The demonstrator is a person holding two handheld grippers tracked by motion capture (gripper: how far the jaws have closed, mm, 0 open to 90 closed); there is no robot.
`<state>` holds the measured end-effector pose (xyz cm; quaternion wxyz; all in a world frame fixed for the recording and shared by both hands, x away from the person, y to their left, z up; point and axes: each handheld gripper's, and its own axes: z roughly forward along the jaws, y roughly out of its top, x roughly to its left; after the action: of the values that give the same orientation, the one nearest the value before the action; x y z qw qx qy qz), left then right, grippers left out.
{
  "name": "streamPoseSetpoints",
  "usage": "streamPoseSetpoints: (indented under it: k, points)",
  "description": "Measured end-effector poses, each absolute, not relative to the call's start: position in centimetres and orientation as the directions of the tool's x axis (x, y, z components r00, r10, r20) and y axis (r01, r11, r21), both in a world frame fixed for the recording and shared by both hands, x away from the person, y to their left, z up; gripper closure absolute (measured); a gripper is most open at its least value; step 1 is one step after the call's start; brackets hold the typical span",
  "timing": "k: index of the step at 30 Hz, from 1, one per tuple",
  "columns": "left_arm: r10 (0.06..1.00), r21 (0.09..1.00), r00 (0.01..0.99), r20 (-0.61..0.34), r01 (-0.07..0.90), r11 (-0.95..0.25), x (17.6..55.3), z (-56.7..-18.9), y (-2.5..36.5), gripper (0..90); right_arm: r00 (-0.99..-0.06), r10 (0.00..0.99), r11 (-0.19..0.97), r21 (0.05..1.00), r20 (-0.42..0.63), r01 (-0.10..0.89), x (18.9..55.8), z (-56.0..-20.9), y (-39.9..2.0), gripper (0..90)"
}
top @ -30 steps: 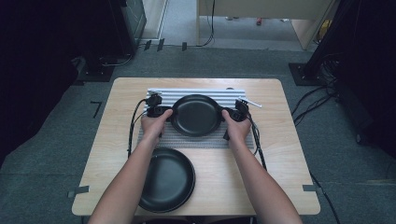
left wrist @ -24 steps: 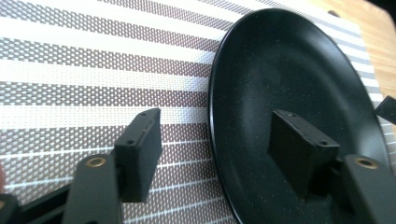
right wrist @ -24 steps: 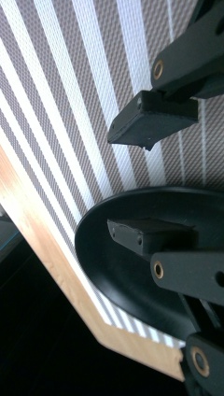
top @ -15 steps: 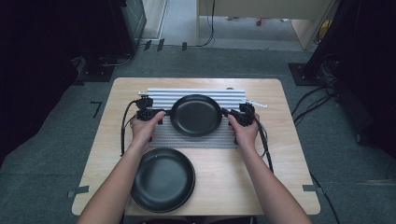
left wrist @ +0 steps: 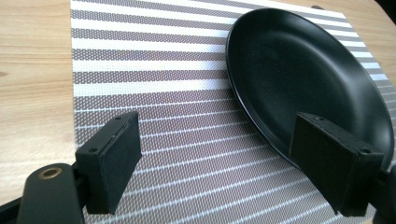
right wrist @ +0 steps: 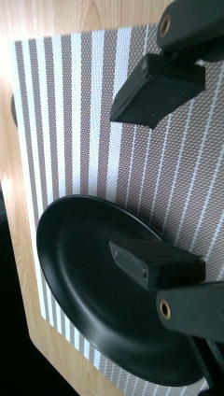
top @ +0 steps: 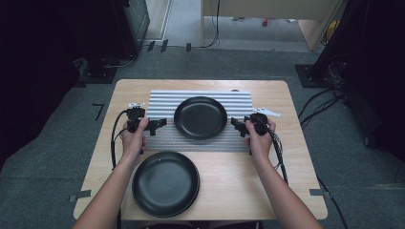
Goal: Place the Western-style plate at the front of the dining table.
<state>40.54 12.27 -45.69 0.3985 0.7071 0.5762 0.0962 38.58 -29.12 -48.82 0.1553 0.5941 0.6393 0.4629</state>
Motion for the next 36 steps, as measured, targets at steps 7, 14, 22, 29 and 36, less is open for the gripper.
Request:
streamPoseSetpoints:
  k: [7, 14, 22, 29, 36]
  points:
    - [0.888, 0.685, 0.329, -0.321, 0.729, -0.022, 38.7, -45.4, 13.4, 16.5, -0.267, 0.902, -0.120, 0.790, 0.340, 0.601, 37.1, -48.0, -30.0, 29.7]
    - [0.886, 0.724, 0.359, -0.292, 0.689, -0.040, 35.4, -44.9, 15.4, 14.3, -0.282, 0.902, -0.106, 0.801, 0.327, 0.590, 35.3, -47.6, -31.2, 28.7]
    - [0.890, 0.741, 0.340, -0.303, 0.671, -0.004, 32.8, -45.0, 17.8, 14.1, -0.281, 0.903, -0.108, 0.804, 0.325, 0.585, 33.2, -47.1, -32.8, 27.9]
    - [0.899, 0.748, 0.331, -0.286, 0.663, -0.006, 30.9, -45.3, 19.3, 13.7, -0.274, 0.907, -0.107, 0.804, 0.320, 0.585, 31.5, -47.1, -34.4, 26.0]
    - [0.906, 0.752, 0.316, -0.281, 0.660, 0.003, 29.3, -45.6, 20.6, 11.3, -0.249, 0.917, -0.116, 0.804, 0.312, 0.583, 29.8, -47.1, -36.3, 25.3]
